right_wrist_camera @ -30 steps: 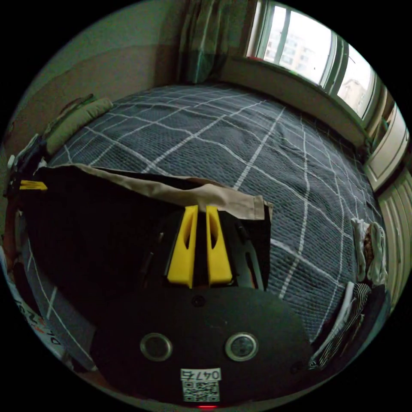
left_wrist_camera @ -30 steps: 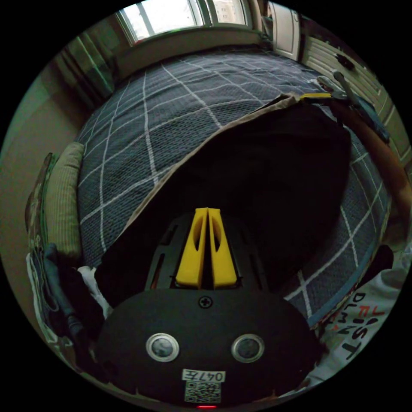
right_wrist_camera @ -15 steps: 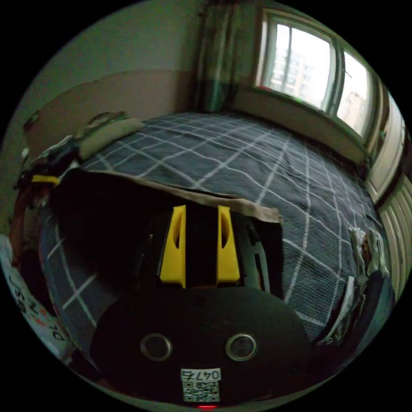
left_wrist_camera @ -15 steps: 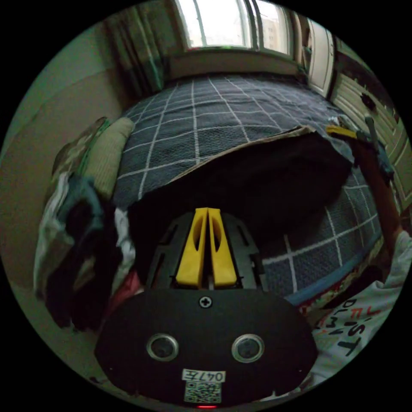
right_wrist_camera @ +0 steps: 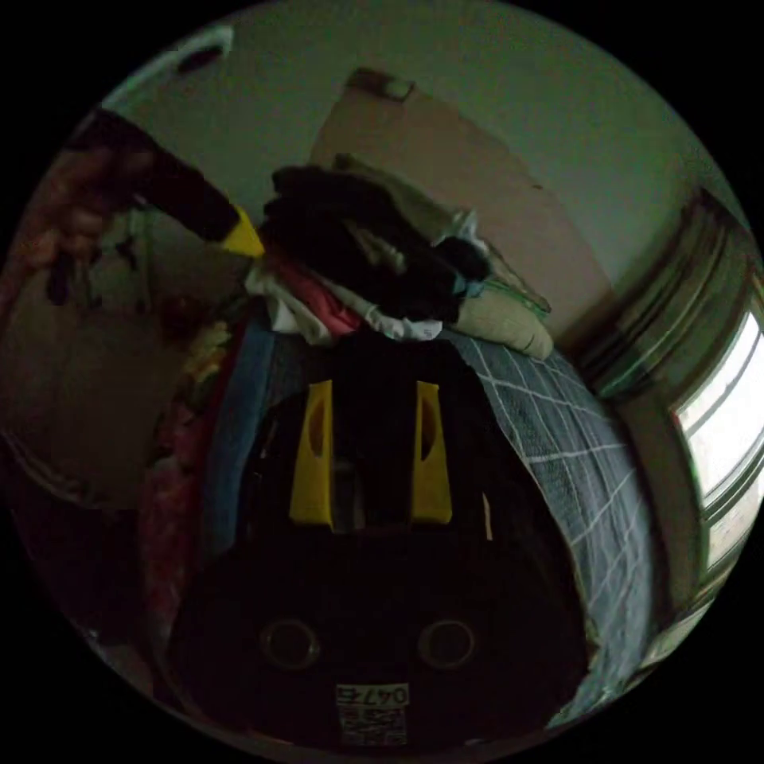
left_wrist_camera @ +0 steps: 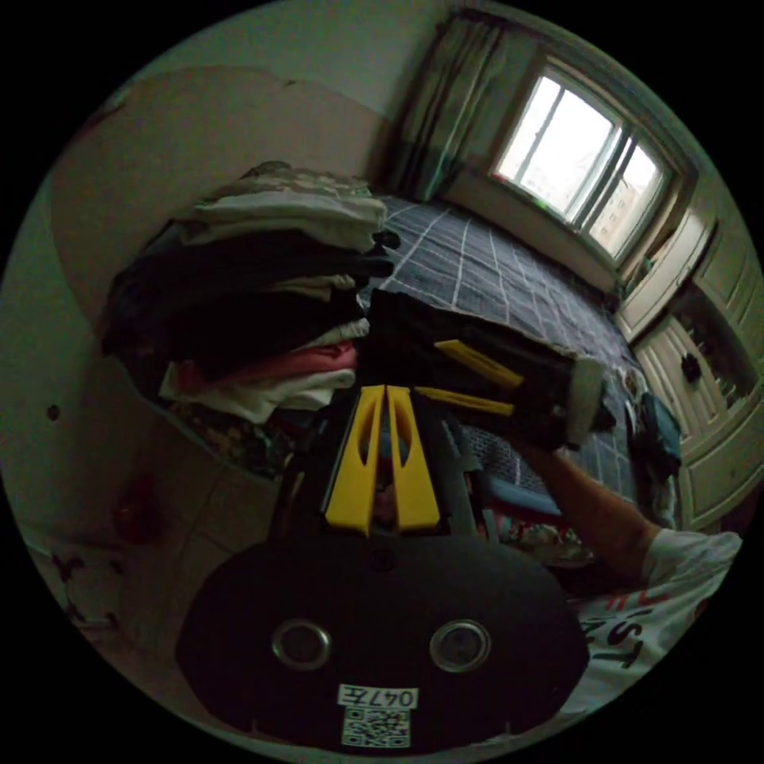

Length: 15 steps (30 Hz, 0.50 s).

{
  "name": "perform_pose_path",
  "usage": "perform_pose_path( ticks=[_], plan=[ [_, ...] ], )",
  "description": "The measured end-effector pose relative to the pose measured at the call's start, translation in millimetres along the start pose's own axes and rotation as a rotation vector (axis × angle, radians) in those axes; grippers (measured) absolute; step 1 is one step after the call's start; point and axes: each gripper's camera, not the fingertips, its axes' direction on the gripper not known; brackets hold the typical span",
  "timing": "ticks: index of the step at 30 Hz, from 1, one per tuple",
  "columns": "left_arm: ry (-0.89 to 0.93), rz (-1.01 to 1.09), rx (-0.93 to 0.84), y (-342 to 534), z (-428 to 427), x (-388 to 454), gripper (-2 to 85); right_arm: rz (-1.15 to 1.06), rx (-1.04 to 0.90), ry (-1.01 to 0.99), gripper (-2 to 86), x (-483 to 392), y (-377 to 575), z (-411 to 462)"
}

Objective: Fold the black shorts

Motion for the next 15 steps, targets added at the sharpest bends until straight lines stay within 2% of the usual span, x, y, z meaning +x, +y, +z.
perform_pose_path(
  ticks=[5,9,12,15],
  plan=[
    [0.101,-0.097,-0.04,-19.7,36.4,-25.5,6.5,-0.077,-0.12,0.026,8.6,-39.5,-32.5,37.6],
    [0.249,-0.202,-0.139,-41.5,92.1,-42.6,12.3,-0.046,-0.002,0.157,2.5,-58.3,-20.2,6.1],
    [0.356,-0.312,-0.139,-49.6,127.1,-47.9,13.5,-0.076,0.043,0.219,1.9,-71.3,-5.2,-10.5],
    [0.391,-0.39,-0.125,-61.5,153.0,-46.4,14.0,-0.128,0.053,0.275,1.7,-84.9,7.6,-19.9]
  ],
)
